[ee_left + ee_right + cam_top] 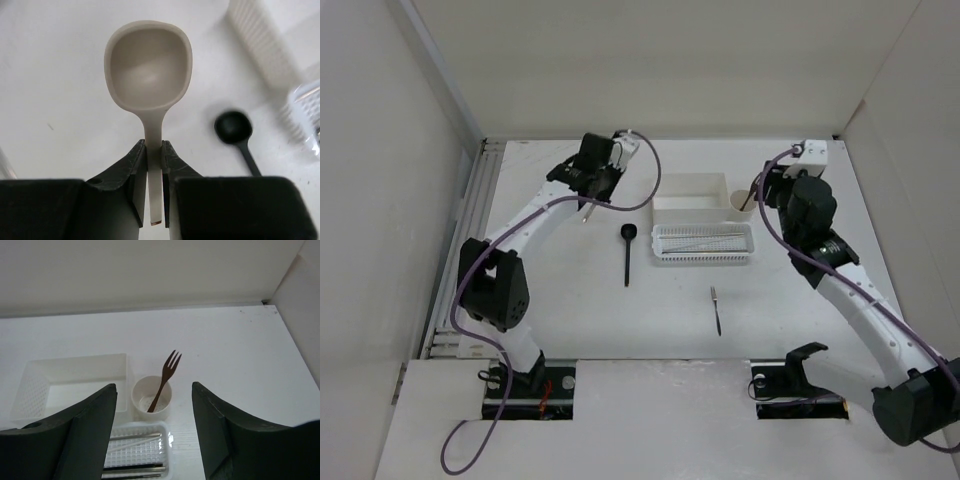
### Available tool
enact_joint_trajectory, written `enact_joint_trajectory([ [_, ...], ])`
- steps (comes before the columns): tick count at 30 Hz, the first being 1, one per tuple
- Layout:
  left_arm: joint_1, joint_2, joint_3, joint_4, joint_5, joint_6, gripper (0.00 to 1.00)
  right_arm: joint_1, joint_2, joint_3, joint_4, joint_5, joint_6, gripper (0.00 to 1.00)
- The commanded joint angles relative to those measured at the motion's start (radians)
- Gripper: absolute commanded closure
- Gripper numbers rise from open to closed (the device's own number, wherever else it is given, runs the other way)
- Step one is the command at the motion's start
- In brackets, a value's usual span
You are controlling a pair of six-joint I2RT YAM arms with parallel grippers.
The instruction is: Sort the eating utensils into containers
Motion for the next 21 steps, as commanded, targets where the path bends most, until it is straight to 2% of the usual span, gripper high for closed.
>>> enact_joint_trajectory([
  [1,-0.07,-0.012,0.187,0.053,0.034,0.255,1.0,-0.118,0.001,0.008,0.133,-0.142,0.052,0.33],
  [5,-0.166,0.11,0.368,0.082,0.108,0.409,1.0,-0.144,0.024,0.008,0.156,-0.152,-0.011,0.33],
  [7,-0.202,0.219,0.465,0.055,0.15,0.409,1.0,-0.153,0.036,0.008,0.156,-0.152,-0.034,0.33],
  [8,-0.216,0.253,0.561,0.043,0.163,0.409,1.0,-0.165,0.036,0.008,0.156,-0.152,-0.034,0.33],
  [10,-0.258,0.328,0.62,0.033,0.173,0.409,1.0,-0.193,0.018,0.008,0.156,-0.152,0.027,0.33],
  [15,-0.318,0.379,0.591,0.171,0.183,0.446,1.0,-0.293,-0.031,-0.032,0.156,-0.218,0.052,0.33],
  [21,-0.318,0.425,0.568,0.171,0.183,0.457,1.0,-0.354,-0.09,-0.054,0.156,-0.227,0.041,0.33],
])
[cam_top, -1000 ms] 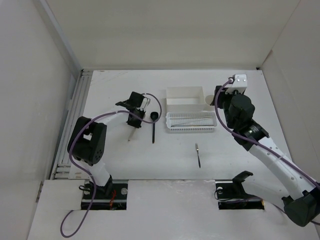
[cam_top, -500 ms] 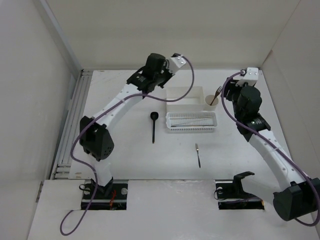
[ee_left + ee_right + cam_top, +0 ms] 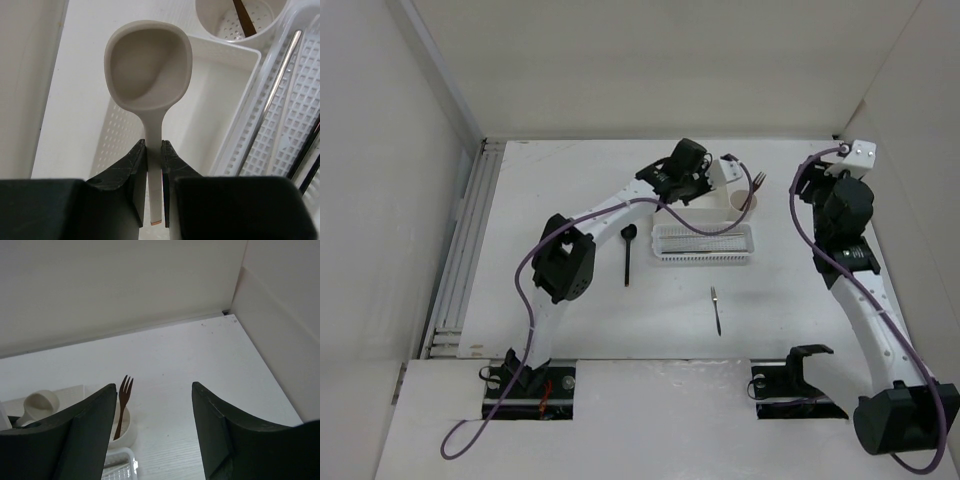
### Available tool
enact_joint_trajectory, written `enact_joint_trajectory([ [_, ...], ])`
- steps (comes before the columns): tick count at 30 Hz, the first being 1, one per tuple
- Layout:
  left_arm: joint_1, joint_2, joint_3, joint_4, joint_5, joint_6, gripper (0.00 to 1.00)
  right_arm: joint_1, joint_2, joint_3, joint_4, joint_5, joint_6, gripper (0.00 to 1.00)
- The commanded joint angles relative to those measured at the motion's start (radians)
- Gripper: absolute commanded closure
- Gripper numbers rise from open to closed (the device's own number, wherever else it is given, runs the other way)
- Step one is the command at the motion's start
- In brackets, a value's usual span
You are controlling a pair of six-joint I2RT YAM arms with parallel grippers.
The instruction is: Sort the eating utensils into containers
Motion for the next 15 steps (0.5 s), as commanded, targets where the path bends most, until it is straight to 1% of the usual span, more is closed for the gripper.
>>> enact_joint_trajectory([
  [1,0.013,-0.037,-0.03,0.074,0.018,0.041,1.0,-0.029,-0.049,-0.008,0.061,-0.026,0.013,0.33],
  [6,0.013,-0.017,-0.048,0.097,0.007,0.041,0.85,-0.029,-0.049,-0.017,0.061,-0.049,0.013,0.33],
  [7,0.013,-0.017,-0.048,0.107,-0.002,0.041,0.67,-0.029,-0.049,-0.017,0.061,-0.049,0.013,0.33],
  [9,0.013,-0.017,-0.048,0.117,-0.011,0.017,0.45,-0.029,-0.059,-0.017,0.061,-0.06,0.013,0.33],
  [11,0.013,-0.044,-0.048,0.137,-0.037,-0.011,0.28,-0.029,-0.059,-0.017,0.061,-0.089,0.004,0.32],
  [12,0.013,-0.053,-0.048,0.15,-0.048,-0.02,0.18,-0.029,-0.059,-0.017,0.061,-0.099,0.004,0.32],
  [15,0.013,-0.109,-0.036,0.17,-0.086,-0.077,0.18,-0.029,-0.068,-0.017,0.061,-0.124,0.004,0.32],
])
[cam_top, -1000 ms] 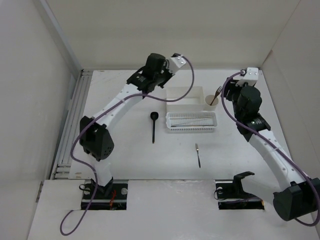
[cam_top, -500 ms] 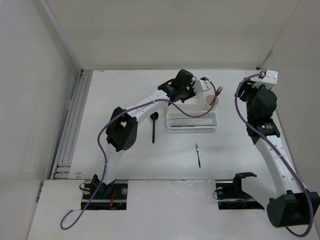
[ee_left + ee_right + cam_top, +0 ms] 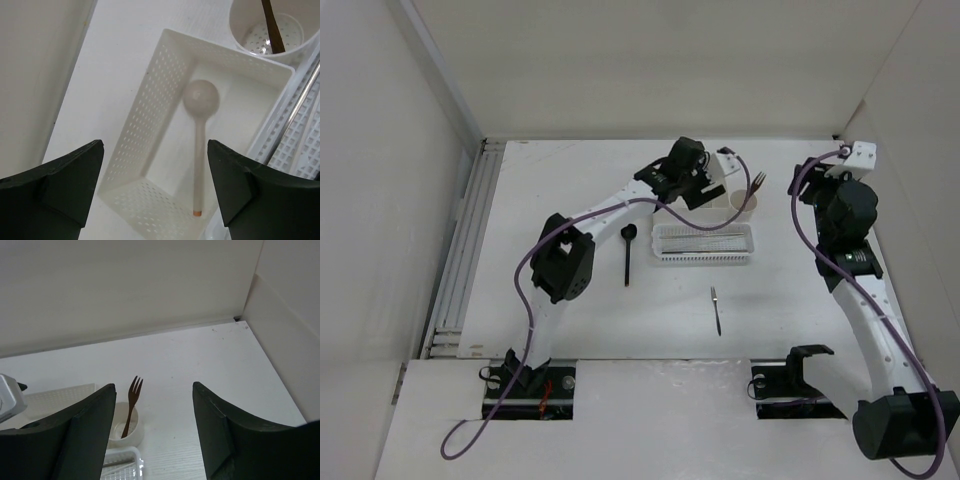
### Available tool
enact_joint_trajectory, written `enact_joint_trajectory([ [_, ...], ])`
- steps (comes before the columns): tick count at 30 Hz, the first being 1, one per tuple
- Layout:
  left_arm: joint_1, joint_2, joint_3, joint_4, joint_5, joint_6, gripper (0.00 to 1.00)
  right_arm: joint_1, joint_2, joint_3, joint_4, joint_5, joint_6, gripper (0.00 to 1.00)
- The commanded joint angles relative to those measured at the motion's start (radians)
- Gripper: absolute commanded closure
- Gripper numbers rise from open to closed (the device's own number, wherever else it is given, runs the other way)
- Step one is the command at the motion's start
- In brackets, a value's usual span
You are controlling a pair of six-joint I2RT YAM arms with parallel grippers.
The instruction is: Sort the eating utensils into containers
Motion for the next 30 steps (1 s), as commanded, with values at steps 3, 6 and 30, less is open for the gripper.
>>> enact_joint_trajectory([
  [3,0.025,-0.184,0.02,0.07,-0.176,-0.222,0.18,0.032,-0.036,0.007,0.036,-0.028,0.001,0.32],
  [6,0.079,-0.311,-0.054,0.016,-0.31,-0.4,0.18,0.084,-0.036,0.018,0.013,0.015,0.001,0.32],
  [30,0.157,-0.428,-0.807,-0.027,-0.048,-0.724,0.28,0.448,-0.064,0.07,-0.24,0.353,0.058,0.32],
])
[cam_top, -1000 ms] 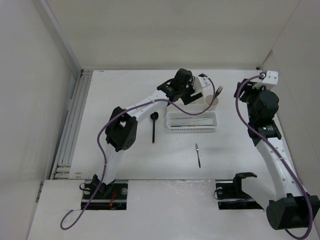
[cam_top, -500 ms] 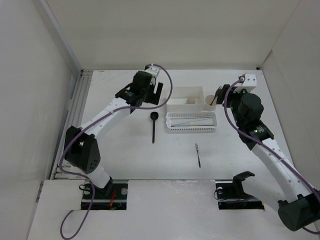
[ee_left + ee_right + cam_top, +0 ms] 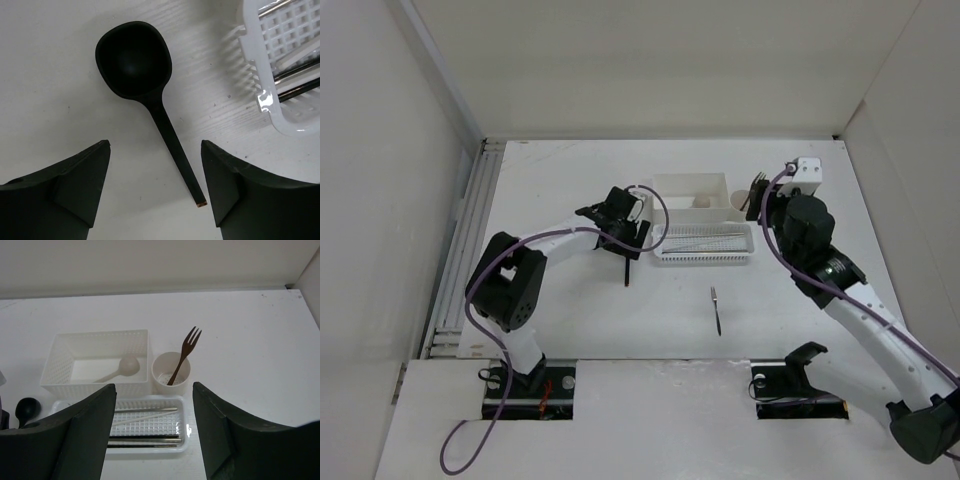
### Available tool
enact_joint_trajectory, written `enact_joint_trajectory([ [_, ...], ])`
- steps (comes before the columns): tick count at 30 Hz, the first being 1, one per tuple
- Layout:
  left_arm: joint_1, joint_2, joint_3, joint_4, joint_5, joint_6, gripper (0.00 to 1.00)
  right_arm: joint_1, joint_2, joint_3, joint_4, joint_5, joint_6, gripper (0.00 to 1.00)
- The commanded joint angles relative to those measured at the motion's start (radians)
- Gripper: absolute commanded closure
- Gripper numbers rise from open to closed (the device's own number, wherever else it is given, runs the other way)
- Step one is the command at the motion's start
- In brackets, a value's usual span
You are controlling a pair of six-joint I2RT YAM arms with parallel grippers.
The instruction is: Sort the eating utensils into containers
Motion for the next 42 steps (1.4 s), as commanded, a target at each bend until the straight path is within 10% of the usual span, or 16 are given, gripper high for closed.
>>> enact_joint_trajectory([
  [1,-0.008,0.028,0.004,0.063,0.008,-0.018,0.31,0.007,-0.048,0.046,-0.022,0.077,0.013,0.32],
  [8,-0.008,0.037,-0.047,0.105,-0.037,-0.009,0.54,0.007,-0.076,0.046,-0.049,0.122,0.013,0.32],
  [15,-0.008,0.05,-0.028,0.073,-0.026,-0.009,1.0,0.007,-0.067,0.046,-0.049,0.122,0.033,0.32],
  [28,0.07,0.007,0.152,0.004,-0.175,0.136,1.0,0.007,0.007,0.02,0.084,0.131,-0.012,0.31],
  [42,-0.112,0.23,0.665,0.152,-0.145,0.607,1.0,-0.341,0.162,0.043,0.339,-0.386,-0.073,0.31],
])
